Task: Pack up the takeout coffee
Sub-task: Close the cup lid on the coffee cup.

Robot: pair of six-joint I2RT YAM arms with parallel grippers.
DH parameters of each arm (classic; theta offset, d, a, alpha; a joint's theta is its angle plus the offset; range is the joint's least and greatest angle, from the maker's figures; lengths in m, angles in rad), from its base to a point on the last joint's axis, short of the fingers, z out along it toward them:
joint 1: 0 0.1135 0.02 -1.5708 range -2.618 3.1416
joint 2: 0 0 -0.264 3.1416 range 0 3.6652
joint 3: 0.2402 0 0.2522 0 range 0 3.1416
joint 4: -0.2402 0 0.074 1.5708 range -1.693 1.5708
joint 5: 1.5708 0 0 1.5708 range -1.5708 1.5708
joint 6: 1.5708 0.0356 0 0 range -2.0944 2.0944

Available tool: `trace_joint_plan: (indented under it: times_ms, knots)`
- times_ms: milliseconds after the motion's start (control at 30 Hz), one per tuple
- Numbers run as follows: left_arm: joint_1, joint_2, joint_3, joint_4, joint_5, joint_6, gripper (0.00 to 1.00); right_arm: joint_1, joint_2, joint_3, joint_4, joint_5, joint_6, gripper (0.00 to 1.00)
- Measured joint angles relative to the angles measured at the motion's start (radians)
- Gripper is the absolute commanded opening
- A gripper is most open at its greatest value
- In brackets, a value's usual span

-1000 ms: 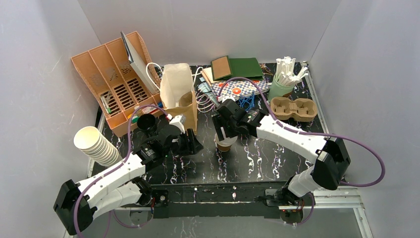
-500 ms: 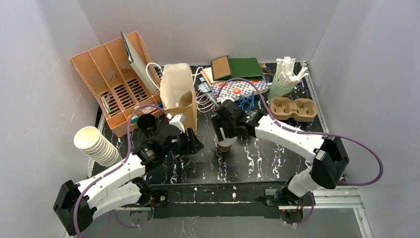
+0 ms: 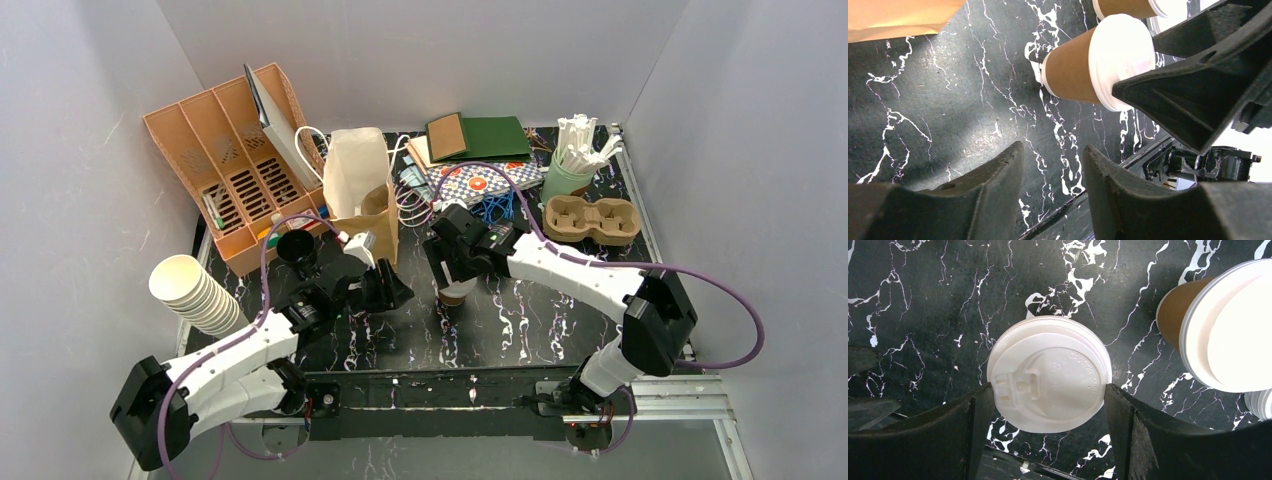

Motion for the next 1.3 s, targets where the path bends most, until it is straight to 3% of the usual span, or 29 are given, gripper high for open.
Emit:
trace_joint_plan:
  times_ms: [467,1300]
  knots:
    - [0.000,0.110,-0.020,0.151,0.005,-0.010,0.38,0.017,0.028,0.018,-0.003,0.026,0.000,0.84]
    - [0.000,0.140,-0.033,0.220,0.015,-0.012,0.37,0.041,0.035,-0.002,0.037,0.086,0.011,0.81]
